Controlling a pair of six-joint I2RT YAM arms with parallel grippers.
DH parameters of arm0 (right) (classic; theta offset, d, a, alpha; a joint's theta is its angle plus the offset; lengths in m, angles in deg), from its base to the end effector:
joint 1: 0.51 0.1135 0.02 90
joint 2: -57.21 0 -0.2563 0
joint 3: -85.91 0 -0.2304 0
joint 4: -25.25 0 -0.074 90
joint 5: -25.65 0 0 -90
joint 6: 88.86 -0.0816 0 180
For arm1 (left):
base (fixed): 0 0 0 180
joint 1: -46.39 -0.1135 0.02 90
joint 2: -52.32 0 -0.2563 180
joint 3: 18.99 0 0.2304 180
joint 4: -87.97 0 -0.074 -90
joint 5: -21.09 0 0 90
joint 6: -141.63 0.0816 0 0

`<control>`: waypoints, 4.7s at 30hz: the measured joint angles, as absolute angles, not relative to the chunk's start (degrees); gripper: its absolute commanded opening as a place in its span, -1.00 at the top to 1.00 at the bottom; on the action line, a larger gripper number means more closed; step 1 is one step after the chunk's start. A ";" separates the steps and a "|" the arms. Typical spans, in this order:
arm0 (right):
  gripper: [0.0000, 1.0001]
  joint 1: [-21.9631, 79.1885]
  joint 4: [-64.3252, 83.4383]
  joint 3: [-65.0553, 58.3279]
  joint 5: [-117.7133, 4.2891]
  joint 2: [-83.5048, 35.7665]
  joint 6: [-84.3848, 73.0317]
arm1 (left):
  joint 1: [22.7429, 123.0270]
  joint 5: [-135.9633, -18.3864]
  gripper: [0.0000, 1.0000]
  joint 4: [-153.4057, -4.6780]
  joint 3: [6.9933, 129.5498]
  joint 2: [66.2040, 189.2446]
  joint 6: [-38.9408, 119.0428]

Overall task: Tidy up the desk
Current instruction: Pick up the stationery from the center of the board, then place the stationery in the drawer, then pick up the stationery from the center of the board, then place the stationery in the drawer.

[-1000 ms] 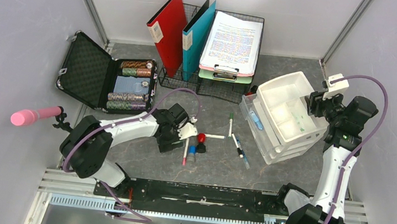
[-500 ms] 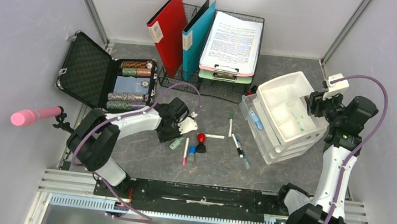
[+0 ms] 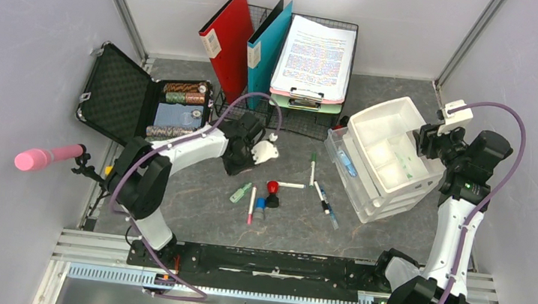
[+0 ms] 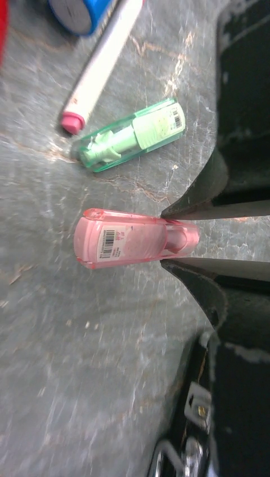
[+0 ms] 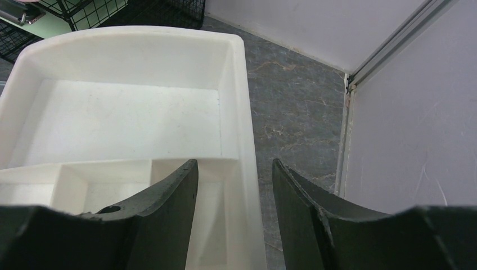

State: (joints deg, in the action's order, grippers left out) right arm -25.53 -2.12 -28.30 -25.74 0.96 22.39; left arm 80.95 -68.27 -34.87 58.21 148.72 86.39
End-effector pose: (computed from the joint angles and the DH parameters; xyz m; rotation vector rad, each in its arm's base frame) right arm 0.2354 -0.0537 0.3226 -0.3904 1.7703 0.0628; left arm 0.2499 -0.1710 0.1412 1.6496 2.3894 0.0168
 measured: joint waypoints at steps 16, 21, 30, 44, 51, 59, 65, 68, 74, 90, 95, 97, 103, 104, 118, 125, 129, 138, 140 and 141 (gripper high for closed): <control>-0.16 -25.55 -2.10 -28.30 -25.52 0.88 22.46 | 99.55 -62.74 0.95 -29.48 86.40 142.10 99.03; -0.15 -25.55 -2.10 -28.30 -25.44 0.88 22.59 | 106.33 -58.80 0.95 -29.72 95.61 147.63 108.27; -0.15 -25.55 -2.08 -28.30 -25.33 0.85 22.87 | 112.78 -53.30 0.96 -30.26 107.23 159.95 122.70; -0.15 -25.55 -2.10 -28.30 -25.31 0.90 23.05 | 115.36 -52.20 0.21 -30.57 113.49 168.80 129.04; -0.15 -25.55 -2.10 -28.30 -25.28 0.90 23.07 | 115.36 -51.07 -0.37 -31.05 113.62 169.70 129.02; -0.16 -25.55 -2.10 -28.30 -25.26 0.88 23.18 | 115.36 -49.65 -0.77 -33.13 112.68 166.29 125.21; -0.15 -25.55 -2.10 -28.30 -25.11 0.88 23.33 | 114.28 -49.54 -1.00 -33.76 101.44 151.67 115.49; -0.15 -25.55 -2.08 -28.30 -25.09 0.88 23.38 | 111.25 -51.22 -1.00 -33.13 94.38 144.39 107.90; -0.16 -25.55 -2.03 -28.30 -24.89 0.83 23.46 | 97.17 -58.28 -1.00 -31.84 78.08 138.25 92.82; -0.16 -25.66 -1.27 -28.30 -23.67 0.11 23.42 | 85.72 -71.68 -0.86 -33.30 59.19 146.12 74.50; -0.16 -25.66 -1.25 -28.30 -23.64 0.09 23.44 | 85.08 -72.12 -0.67 -35.64 56.68 150.25 73.48; -0.16 -25.66 -1.33 -28.30 -23.62 0.09 23.46 | 85.11 -71.96 -0.52 -36.03 55.85 151.25 73.35; -0.16 -25.66 -1.25 -28.30 -23.43 -0.02 23.51 | 85.08 -72.01 0.22 -36.89 55.70 151.23 73.02; -0.16 -25.66 -1.25 -28.30 -23.40 -0.02 23.49 | 85.08 -71.94 0.31 -36.89 55.70 151.23 73.13; -0.16 -25.66 -1.07 -28.30 -23.21 -0.13 23.51 | 87.42 -62.98 0.74 -34.59 67.10 145.18 80.25; -0.17 -25.70 -1.03 -28.30 -22.92 -0.24 23.49 | 103.84 -55.26 0.72 -35.44 84.90 144.61 92.30; -0.17 -25.73 -1.03 -28.30 -22.88 -0.24 23.51 | 110.66 -52.31 0.72 -36.30 92.63 148.85 100.10; -0.17 -25.75 -1.03 -28.30 -22.84 -0.24 23.51 | 118.07 -49.32 0.64 -38.11 100.59 160.81 117.02; -0.17 -25.75 -1.03 -28.30 -22.84 -0.22 23.53 | 118.87 -49.43 0.63 -38.26 101.18 162.29 119.38; -0.17 -25.75 -1.03 -28.30 -22.84 -0.22 23.55 | 119.11 -49.49 0.63 -38.44 101.42 162.73 120.29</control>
State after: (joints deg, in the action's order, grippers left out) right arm -25.75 -1.03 -28.30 -22.84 -0.22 23.55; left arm 119.11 -49.49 -38.44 101.42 162.73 120.29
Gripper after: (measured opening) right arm 0.578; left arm 0.337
